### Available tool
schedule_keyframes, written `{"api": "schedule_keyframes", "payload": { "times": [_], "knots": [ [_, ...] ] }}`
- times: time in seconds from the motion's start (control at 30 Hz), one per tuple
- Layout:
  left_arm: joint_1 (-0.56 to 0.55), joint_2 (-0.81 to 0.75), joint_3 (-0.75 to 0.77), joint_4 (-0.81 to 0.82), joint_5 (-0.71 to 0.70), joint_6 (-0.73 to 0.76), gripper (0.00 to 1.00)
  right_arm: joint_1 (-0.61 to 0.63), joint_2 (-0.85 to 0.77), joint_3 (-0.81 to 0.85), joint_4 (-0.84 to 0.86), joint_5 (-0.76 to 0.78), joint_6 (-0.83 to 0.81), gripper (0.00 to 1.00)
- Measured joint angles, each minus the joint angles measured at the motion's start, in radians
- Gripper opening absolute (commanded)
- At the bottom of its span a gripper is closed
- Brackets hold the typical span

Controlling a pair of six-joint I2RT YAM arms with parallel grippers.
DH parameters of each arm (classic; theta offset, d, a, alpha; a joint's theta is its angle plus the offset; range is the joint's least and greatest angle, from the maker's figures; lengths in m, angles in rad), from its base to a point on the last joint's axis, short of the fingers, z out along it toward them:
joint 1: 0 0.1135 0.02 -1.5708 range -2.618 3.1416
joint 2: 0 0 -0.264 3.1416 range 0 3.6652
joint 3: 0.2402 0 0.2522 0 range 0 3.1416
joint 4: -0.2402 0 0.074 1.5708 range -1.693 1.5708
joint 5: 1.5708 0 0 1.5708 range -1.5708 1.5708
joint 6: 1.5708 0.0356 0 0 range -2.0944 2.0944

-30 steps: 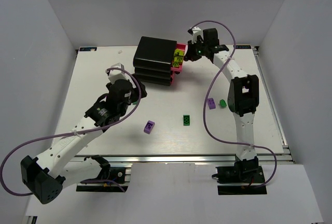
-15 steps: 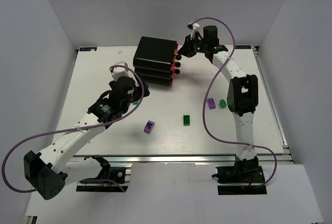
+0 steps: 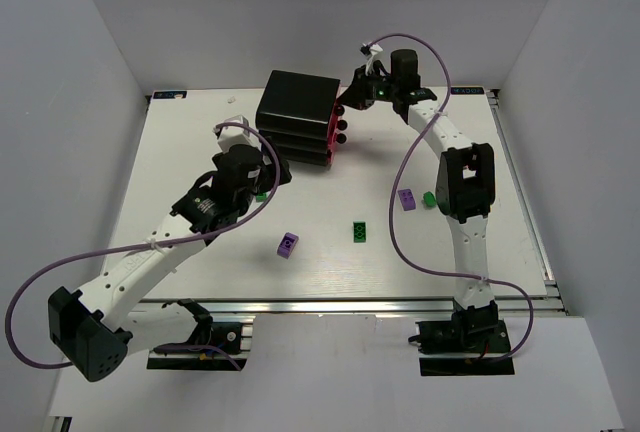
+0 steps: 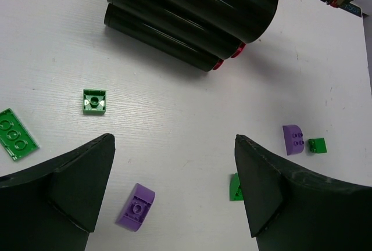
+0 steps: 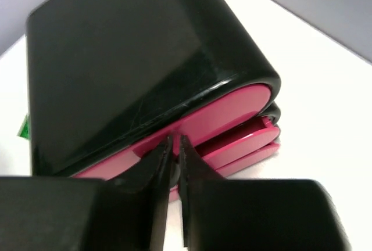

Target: Sort the legos into containers by color

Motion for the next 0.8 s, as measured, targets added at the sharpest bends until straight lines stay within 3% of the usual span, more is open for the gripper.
{"api": "schedule_keyframes", "payload": {
  "times": [0.03,0.07,0.1,0.17,0.27,0.53,0.8],
  "knots": [
    [0.000,0.003,0.002,0.000,0.000,0.000,0.94,-0.005,0.000,0.000,0.000,0.006,-0.009,0.22],
    [0.000,0.005,0.002,0.000,0.001,0.000,0.94,-0.006,-0.001,-0.006,0.003,0.009,-0.020,0.38],
    [0.000,0.007,0.003,0.000,0.002,0.000,0.94,-0.010,-0.006,-0.019,0.010,0.013,-0.034,0.47],
    [0.000,0.009,0.003,0.000,0.004,0.000,0.94,-0.026,-0.016,-0.039,0.022,0.015,-0.061,0.57],
    [0.000,0.009,0.003,0.002,0.008,0.000,0.94,-0.063,-0.036,-0.082,0.020,0.016,-0.110,0.61],
    [0.000,0.010,0.002,0.009,0.012,0.000,0.94,-0.105,-0.043,-0.136,-0.010,0.000,-0.203,0.61],
    [0.000,0.010,0.003,0.008,0.015,0.000,0.94,-0.074,-0.033,-0.164,-0.030,-0.188,-0.396,0.78]
  ]
}}
